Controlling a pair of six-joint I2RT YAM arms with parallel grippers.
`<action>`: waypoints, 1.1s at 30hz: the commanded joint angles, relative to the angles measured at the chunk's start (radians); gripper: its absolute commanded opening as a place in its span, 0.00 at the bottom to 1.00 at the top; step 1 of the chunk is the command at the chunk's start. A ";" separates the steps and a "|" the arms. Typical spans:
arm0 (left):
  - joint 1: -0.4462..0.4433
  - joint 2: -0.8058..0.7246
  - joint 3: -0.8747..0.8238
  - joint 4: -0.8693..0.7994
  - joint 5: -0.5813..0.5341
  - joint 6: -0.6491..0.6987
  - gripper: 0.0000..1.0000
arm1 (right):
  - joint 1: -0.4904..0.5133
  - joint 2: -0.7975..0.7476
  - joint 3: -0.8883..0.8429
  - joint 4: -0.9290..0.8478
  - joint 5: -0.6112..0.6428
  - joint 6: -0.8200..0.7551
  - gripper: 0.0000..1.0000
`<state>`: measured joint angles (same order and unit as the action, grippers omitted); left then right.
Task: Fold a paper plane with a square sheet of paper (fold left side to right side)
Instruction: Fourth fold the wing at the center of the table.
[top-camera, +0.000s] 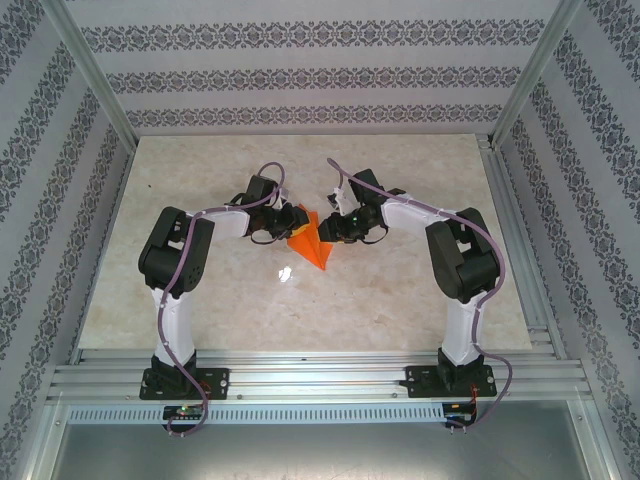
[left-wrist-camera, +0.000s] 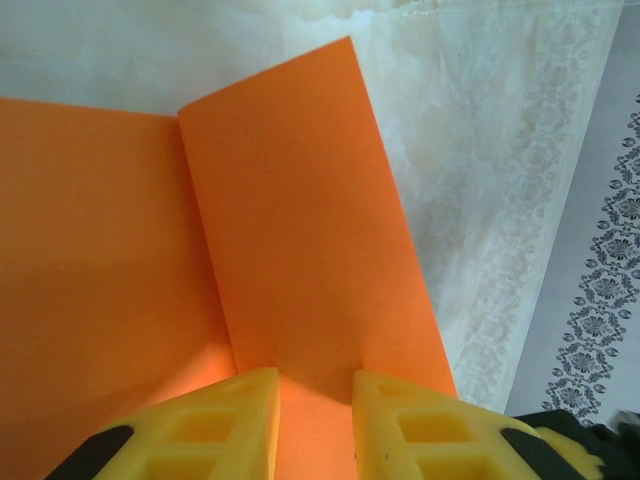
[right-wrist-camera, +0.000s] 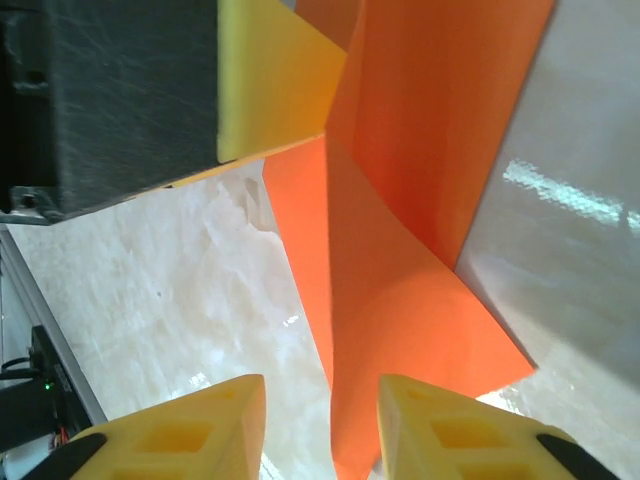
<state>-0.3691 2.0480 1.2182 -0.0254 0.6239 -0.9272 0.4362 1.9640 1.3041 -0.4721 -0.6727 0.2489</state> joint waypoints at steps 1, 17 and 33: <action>-0.008 0.017 0.031 0.024 0.010 -0.016 0.25 | 0.006 -0.032 -0.040 0.000 0.059 -0.003 0.41; -0.015 0.024 0.053 -0.004 0.008 -0.006 0.25 | 0.088 0.010 -0.035 0.078 0.147 0.062 0.51; -0.018 0.024 0.053 -0.009 0.008 -0.002 0.24 | 0.110 0.045 -0.002 0.078 0.174 0.071 0.42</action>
<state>-0.3763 2.0594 1.2449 -0.0265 0.6231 -0.9268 0.5304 1.9858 1.2751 -0.4107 -0.5159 0.3199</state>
